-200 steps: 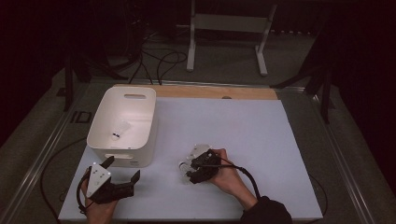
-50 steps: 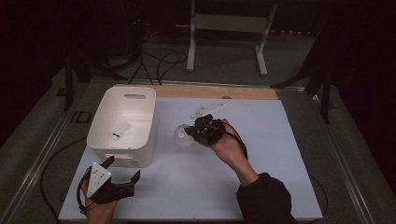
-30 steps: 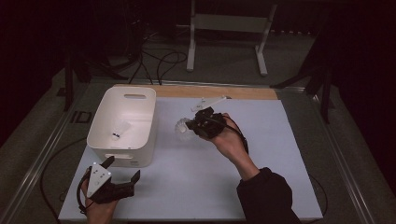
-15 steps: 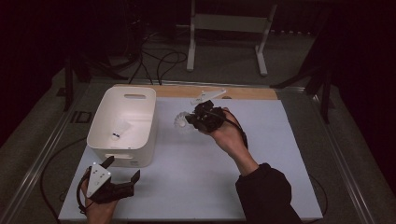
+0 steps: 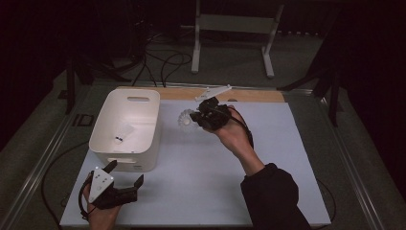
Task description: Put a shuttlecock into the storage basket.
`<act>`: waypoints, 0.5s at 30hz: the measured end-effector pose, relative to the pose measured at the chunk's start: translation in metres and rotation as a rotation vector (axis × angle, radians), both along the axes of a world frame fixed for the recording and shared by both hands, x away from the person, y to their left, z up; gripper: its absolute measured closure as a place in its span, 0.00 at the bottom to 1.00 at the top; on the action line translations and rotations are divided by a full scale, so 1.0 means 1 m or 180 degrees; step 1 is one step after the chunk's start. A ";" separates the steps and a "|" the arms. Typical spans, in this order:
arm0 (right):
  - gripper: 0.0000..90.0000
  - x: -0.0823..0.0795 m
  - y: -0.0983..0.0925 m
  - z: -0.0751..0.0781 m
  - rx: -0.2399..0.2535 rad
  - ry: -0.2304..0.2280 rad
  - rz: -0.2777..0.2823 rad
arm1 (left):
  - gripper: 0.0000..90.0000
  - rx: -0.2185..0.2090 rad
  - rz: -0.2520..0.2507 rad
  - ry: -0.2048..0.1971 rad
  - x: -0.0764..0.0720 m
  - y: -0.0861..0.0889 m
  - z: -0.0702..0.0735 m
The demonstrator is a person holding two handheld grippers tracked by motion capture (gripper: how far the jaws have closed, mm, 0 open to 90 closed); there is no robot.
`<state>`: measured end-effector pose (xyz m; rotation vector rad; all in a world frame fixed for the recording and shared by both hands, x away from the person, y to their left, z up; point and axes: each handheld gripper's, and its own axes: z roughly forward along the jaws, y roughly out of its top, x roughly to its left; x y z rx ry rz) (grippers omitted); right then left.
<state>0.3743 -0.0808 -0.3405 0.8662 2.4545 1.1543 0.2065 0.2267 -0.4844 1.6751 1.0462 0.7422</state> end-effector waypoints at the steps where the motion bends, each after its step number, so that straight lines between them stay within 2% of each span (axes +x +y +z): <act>1: 0.99 0.001 0.000 0.001 0.0002 0.0001 -0.0001 | 0.00 0.0001 -0.0001 -0.0001 0.000 0.000 0.000; 15: 0.99 0.008 0.000 0.007 0.0045 -0.0013 -0.0022 | 0.00 -0.0006 0.0001 0.0003 0.000 0.000 0.000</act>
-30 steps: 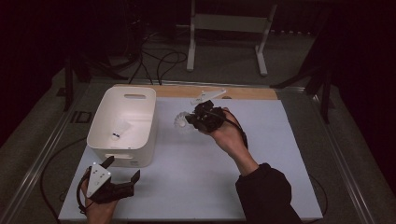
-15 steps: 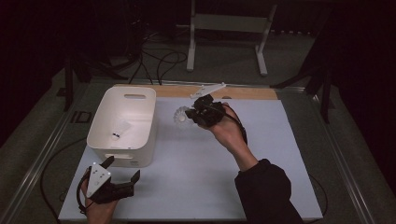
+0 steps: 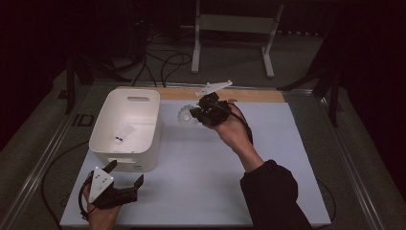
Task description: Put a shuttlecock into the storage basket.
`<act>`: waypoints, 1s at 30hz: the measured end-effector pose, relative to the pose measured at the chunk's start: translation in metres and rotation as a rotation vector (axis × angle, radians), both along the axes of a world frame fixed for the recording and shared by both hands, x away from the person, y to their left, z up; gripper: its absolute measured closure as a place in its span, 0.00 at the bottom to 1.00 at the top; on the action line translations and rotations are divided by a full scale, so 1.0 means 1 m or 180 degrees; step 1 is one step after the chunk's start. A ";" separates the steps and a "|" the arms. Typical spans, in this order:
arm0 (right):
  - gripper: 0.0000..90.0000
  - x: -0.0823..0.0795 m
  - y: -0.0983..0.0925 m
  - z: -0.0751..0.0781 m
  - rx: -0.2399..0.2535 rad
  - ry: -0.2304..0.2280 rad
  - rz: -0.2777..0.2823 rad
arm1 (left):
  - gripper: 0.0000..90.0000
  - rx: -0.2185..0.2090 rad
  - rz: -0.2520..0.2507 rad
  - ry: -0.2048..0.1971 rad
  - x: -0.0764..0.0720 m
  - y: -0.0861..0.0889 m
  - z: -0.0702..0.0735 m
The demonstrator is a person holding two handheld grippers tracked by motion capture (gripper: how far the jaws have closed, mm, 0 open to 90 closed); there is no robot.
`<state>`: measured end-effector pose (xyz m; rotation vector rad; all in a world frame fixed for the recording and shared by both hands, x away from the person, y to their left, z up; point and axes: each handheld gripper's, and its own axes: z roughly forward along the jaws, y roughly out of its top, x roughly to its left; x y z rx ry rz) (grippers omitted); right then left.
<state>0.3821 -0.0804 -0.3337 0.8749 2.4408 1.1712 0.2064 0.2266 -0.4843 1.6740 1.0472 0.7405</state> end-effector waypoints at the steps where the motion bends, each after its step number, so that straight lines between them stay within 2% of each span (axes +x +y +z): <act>1: 0.99 0.000 0.000 0.000 -0.0002 0.0010 -0.0009 | 0.00 -0.0003 0.0000 -0.0001 0.000 0.000 0.000; 30: 0.99 0.014 -0.001 0.012 0.0049 0.0027 -0.0092 | 0.00 -0.0002 -0.0002 -0.0006 0.000 0.000 0.000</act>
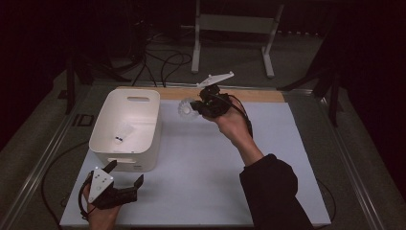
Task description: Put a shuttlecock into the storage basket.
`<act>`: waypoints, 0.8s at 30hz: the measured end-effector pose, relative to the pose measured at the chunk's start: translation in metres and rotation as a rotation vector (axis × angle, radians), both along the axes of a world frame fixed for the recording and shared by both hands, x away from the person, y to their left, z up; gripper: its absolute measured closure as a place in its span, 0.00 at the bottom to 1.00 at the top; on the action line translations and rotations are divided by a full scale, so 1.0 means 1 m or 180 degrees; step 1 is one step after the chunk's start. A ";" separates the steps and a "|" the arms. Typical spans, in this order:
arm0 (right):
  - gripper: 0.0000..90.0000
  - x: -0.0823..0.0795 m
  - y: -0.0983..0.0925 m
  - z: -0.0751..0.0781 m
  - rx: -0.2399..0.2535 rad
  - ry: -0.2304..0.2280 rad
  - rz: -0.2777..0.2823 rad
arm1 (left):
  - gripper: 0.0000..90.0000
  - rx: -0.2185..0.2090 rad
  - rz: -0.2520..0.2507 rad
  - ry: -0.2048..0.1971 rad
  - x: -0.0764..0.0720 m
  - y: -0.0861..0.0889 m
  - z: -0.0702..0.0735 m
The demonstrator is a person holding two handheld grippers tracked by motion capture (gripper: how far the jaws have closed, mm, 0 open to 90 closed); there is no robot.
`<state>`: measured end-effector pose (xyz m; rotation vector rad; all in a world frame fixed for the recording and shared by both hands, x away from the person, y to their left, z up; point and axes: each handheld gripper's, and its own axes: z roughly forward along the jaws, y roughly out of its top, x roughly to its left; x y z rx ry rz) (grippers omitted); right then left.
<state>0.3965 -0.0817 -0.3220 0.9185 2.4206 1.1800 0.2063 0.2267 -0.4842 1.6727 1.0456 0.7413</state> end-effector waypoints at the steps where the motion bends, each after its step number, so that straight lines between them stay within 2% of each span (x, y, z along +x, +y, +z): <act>1: 0.99 0.000 0.000 0.000 0.0003 -0.0004 -0.0010 | 0.00 0.0000 0.0000 0.0000 0.000 0.000 0.000; 24: 0.99 0.009 0.002 0.009 0.0079 -0.0028 -0.0089 | 0.00 0.0001 0.0002 0.0000 0.000 0.000 0.000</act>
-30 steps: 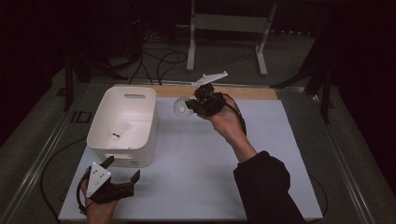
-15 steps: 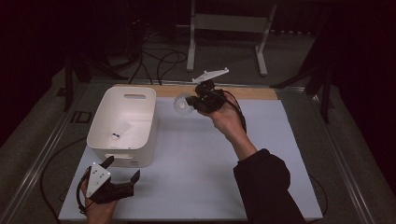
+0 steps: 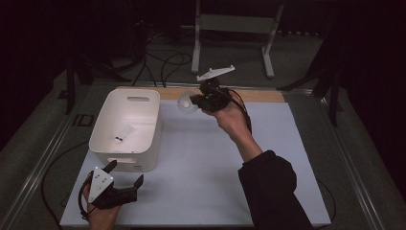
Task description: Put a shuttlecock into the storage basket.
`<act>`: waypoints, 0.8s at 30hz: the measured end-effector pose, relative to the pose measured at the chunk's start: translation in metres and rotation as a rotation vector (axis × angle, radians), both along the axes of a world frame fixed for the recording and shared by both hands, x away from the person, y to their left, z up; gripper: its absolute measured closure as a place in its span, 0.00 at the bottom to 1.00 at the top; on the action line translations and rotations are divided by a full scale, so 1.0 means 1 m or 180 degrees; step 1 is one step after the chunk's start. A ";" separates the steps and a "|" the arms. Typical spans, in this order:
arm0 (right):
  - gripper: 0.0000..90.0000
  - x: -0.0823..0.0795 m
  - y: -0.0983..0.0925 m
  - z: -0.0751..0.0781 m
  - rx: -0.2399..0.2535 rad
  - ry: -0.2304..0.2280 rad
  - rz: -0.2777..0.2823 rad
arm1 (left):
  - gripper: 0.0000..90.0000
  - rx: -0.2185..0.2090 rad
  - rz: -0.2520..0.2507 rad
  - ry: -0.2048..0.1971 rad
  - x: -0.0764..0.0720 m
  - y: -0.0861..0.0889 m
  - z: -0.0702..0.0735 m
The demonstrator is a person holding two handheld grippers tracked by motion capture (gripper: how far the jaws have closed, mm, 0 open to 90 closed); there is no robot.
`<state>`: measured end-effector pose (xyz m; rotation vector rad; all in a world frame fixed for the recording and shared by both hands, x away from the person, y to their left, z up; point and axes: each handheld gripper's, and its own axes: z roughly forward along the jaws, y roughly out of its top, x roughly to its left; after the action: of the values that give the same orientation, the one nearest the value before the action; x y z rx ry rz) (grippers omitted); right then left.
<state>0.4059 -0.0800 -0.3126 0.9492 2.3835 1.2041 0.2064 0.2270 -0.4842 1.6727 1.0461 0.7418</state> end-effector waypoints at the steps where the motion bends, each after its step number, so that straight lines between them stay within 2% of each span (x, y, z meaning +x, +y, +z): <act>1: 0.99 0.000 0.000 0.001 0.0000 -0.0001 0.0001 | 0.00 0.0004 -0.0004 -0.0001 0.000 0.000 0.000; 24: 0.99 0.009 0.003 0.011 0.0074 0.0024 -0.0063 | 0.00 0.0011 0.0001 -0.0002 0.000 0.000 0.000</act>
<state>0.4148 -0.0769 -0.3014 0.9839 2.3651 1.2256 0.2064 0.2271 -0.4842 1.6754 1.0451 0.7447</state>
